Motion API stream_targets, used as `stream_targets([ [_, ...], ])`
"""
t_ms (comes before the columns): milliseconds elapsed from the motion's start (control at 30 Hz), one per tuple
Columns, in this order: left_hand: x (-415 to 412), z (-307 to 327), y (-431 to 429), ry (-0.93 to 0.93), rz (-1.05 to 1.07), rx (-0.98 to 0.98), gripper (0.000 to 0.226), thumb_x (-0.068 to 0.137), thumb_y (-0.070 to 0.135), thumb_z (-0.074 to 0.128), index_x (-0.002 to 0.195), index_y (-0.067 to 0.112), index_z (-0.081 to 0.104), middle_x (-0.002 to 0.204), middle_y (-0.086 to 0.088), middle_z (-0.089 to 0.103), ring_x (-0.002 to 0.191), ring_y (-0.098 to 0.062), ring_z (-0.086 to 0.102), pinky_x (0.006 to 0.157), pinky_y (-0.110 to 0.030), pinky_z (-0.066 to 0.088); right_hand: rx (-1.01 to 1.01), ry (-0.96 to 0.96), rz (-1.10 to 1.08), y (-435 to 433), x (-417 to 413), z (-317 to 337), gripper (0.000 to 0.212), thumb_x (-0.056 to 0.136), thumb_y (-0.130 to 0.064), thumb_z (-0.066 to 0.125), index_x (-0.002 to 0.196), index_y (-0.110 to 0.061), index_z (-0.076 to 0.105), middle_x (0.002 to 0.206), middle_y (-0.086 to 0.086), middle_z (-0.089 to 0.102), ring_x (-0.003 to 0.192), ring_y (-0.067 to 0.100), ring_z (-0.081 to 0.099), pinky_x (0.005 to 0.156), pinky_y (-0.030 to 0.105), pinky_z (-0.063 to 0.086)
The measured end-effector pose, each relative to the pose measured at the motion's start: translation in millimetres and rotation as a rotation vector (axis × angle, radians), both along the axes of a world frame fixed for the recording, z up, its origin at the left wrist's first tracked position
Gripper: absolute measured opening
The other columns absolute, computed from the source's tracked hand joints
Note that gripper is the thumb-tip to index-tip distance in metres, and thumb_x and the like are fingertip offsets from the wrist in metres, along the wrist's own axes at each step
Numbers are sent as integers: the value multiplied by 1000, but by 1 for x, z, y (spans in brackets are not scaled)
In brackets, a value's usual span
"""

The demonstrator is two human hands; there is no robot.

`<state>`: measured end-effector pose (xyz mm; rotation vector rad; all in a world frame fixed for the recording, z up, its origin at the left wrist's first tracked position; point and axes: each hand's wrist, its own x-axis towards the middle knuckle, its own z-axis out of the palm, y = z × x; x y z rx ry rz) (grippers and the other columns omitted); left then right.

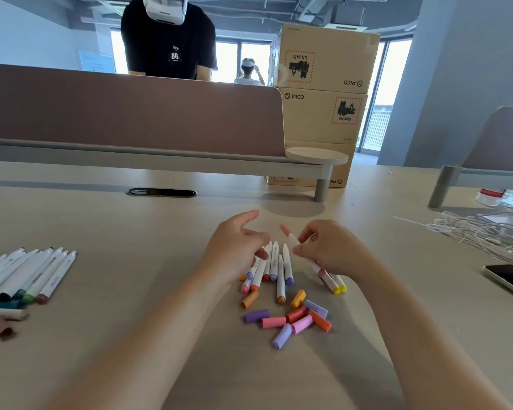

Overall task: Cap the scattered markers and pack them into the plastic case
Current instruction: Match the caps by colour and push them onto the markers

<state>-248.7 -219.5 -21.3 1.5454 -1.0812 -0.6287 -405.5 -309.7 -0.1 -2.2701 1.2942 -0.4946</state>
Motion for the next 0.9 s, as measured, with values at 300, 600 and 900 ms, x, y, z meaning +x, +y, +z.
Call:
stream_targets([
  [300,-9,1,4,-212,-35,-8,15,94,20,56,97,25,69,78,-4,71,55,-5,58,53,-24,45,-73,242,-208,-18,-1,-20,14,89,-25,67,96,-13,65,85,4,67,74,21,66,70,34,58],
  [600,-7,5,6,-212,-28,-34,15,93,17,59,84,23,69,78,-1,69,54,-13,52,47,-24,43,-149,314,-86,0,35,-25,15,93,-18,61,107,-13,62,99,5,64,87,20,64,83,32,57],
  [900,-6,11,9,-326,-12,-31,9,90,20,64,86,17,72,78,2,70,63,-15,61,55,-25,44,-144,672,-39,10,48,-14,16,89,-12,63,104,-6,66,81,5,57,88,24,63,89,35,56],
])
